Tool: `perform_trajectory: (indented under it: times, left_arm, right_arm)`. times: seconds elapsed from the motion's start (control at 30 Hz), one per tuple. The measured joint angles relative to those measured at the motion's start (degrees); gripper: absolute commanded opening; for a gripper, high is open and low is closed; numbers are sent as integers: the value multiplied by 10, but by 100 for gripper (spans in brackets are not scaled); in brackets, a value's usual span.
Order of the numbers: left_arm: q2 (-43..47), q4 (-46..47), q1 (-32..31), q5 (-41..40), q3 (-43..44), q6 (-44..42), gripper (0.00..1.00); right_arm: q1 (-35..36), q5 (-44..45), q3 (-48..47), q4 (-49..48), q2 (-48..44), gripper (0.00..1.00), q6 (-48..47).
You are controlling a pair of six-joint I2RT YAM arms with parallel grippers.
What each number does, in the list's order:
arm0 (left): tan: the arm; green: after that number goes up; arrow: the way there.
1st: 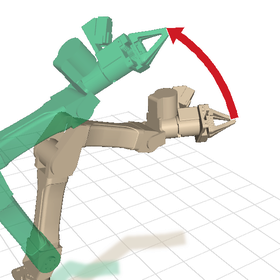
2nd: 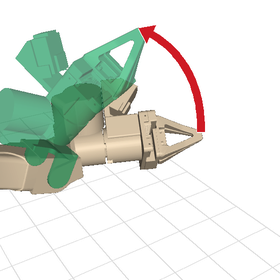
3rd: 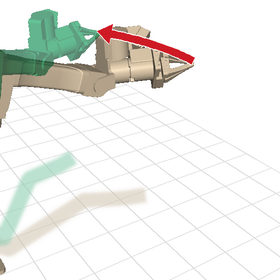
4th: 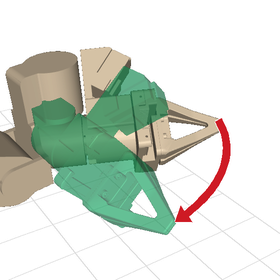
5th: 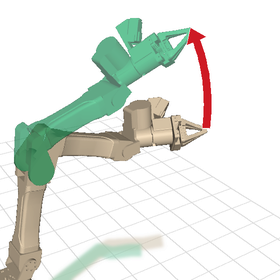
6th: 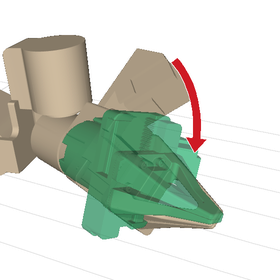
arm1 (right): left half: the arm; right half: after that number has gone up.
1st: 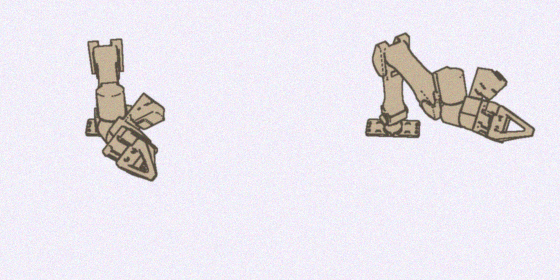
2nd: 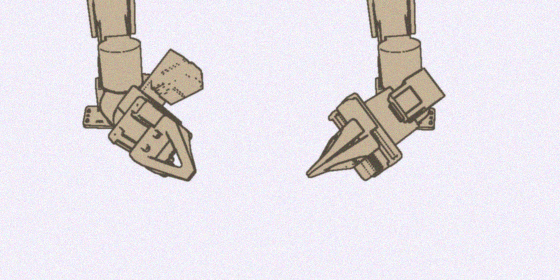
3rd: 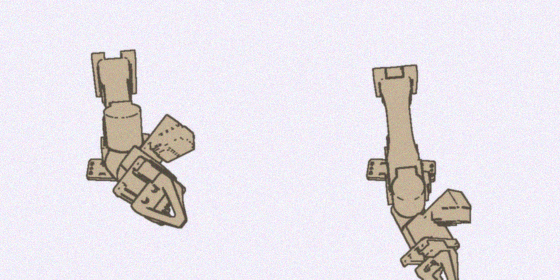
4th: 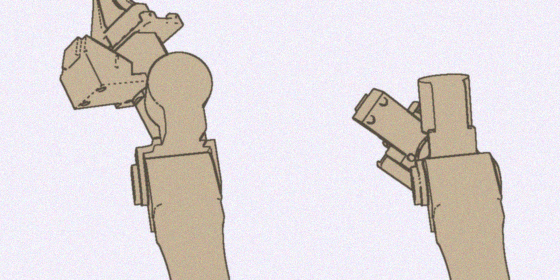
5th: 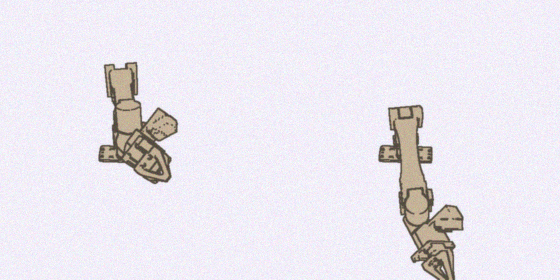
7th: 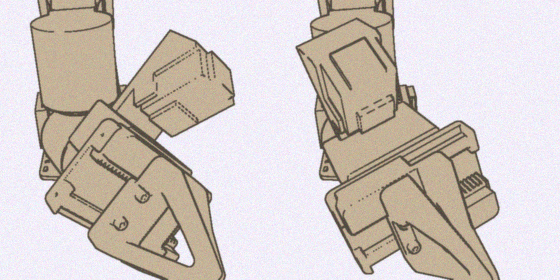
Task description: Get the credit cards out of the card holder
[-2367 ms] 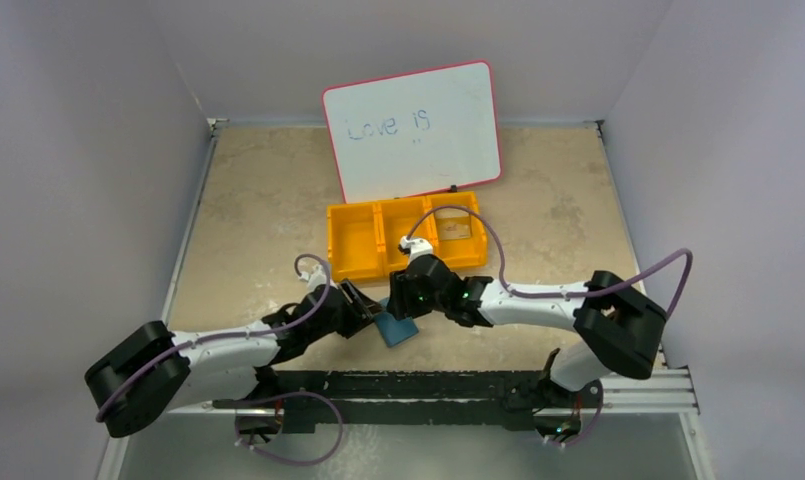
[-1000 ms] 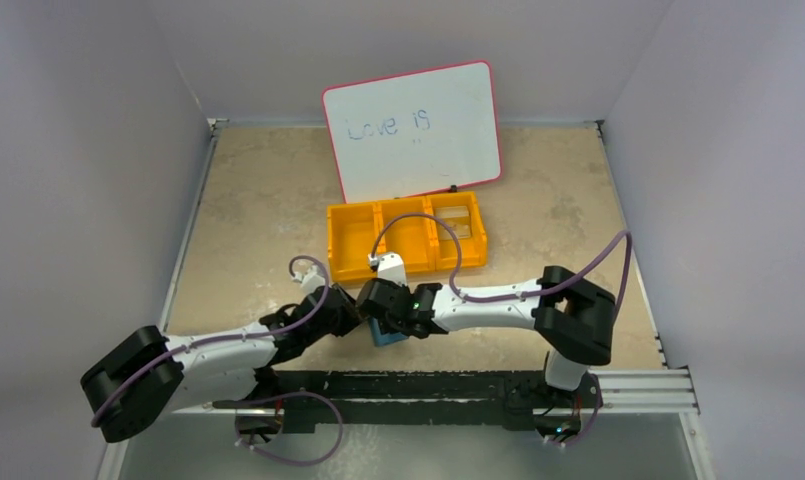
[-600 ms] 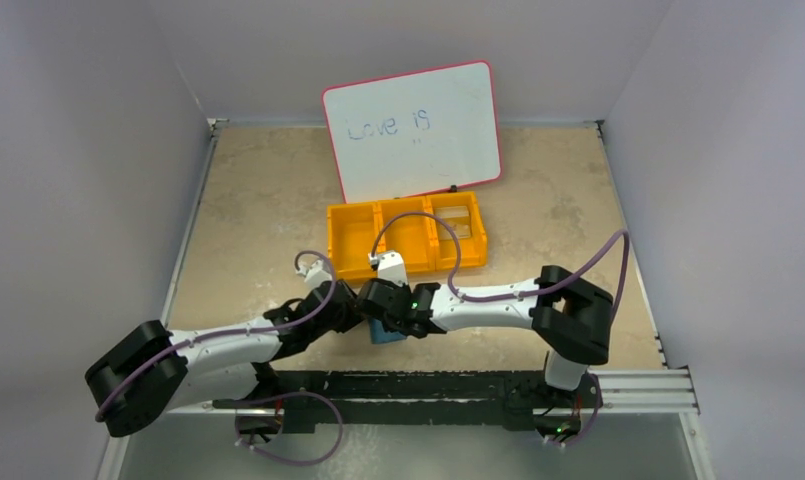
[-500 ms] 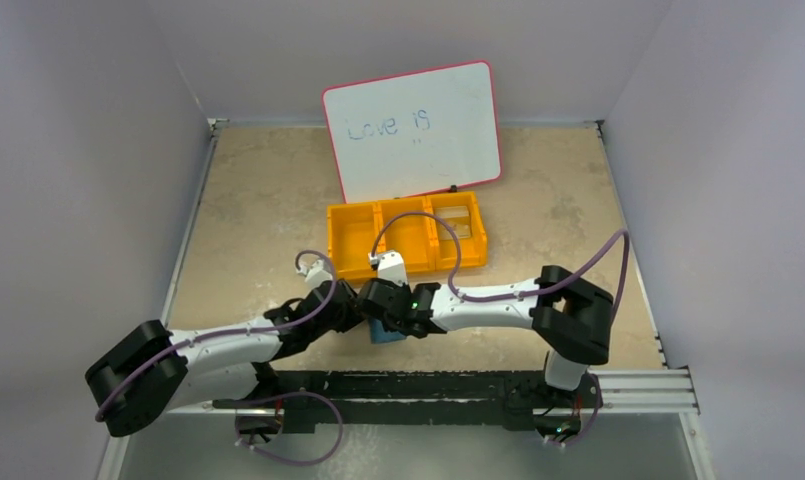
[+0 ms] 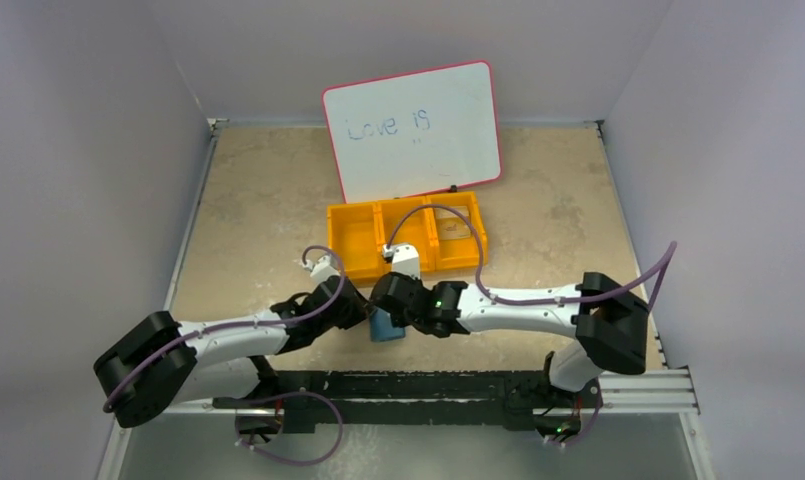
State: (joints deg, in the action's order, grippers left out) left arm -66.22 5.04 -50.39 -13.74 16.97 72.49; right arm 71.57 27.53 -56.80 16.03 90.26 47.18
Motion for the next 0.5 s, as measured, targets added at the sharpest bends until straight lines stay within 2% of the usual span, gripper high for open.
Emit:
perform_trajectory:
  times: [0.33, 0.5]
  left_arm:
    - [-2, -14, 0, -2, 10, -13, 11]
    - [-5, -18, 0, -2, 15, -21, 12]
  right_arm:
    - [-13, 12, 73, -4, -45, 1, 66]
    - [-35, -11, 149, -49, -80, 16, 97]
